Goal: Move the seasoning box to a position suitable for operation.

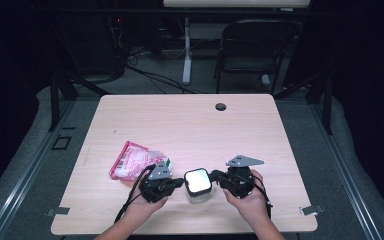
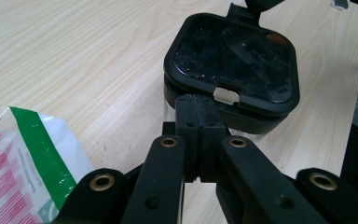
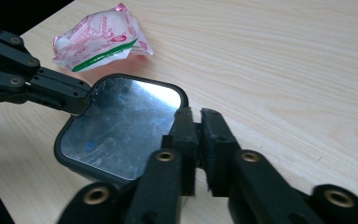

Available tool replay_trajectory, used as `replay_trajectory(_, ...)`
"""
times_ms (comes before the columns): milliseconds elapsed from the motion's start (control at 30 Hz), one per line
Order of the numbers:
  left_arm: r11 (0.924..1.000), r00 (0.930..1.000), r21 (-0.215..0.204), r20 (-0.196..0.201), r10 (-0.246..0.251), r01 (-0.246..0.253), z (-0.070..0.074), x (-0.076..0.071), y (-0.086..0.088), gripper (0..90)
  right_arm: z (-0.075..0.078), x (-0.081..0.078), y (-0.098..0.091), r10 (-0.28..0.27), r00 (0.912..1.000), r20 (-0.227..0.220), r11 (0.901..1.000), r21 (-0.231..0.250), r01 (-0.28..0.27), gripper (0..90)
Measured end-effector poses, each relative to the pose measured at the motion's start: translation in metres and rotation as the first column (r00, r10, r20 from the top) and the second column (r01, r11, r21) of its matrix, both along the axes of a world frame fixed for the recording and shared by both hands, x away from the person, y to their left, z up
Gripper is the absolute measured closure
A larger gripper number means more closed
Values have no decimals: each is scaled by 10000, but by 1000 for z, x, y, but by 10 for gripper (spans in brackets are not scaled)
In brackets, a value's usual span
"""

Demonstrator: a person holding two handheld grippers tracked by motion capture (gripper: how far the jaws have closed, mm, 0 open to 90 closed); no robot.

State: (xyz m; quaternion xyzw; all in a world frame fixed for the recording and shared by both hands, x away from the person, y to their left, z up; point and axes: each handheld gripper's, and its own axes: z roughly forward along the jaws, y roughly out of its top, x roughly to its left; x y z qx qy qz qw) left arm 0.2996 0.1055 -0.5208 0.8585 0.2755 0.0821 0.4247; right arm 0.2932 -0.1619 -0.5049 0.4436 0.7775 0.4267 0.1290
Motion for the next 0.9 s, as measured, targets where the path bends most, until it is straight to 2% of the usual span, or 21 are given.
replay_trajectory(67,10000,10000,-32,23,-36,36,1,0,1,900,0,-1,0,50,10000,35,10000,58,-51,810)
replay_trajectory(100,9999,10000,-126,57,-21,21,2,1,0,900,2,-3,0,167,9997,186,9997,195,-171,784)
replay_trajectory(233,9998,10000,-212,74,-65,66,6,3,0,900,8,-10,-1,408,9981,466,9989,227,-419,709)
replay_trajectory(267,9996,10000,-280,73,-60,62,7,3,0,900,8,-10,-1,408,9981,466,9989,227,-419,709)
replay_trajectory(333,9994,9999,-334,91,-98,101,8,4,-2,900,10,-17,-3,681,9967,449,9977,31,-683,644)
replay_trajectory(500,9986,9995,-448,200,-260,269,16,6,-6,900,8,-26,0,1035,9937,429,9946,-97,-1032,598)
replay_trajectory(533,9984,9993,-463,221,-300,310,19,7,-7,900,8,-31,2,1278,9906,491,9914,-336,-1262,576)
replay_trajectory(600,9981,9991,-493,233,-347,358,20,7,-9,900,7,-36,6,1416,9882,584,9885,-612,-1381,565)
replay_trajectory(700,9976,9989,-548,258,-398,412,22,8,-11,900,7,-40,9,1645,9837,732,9844,-752,-1591,546)
replay_trajectory(733,9975,9985,-523,305,-450,465,23,8,-13,900,6,-43,12,1759,9809,833,9812,-952,-1679,539)
replay_trajectory(900,9974,9981,-491,343,-513,530,26,8,-15,900,3,-43,20,1471,9825,1138,9823,-1334,-1316,516)
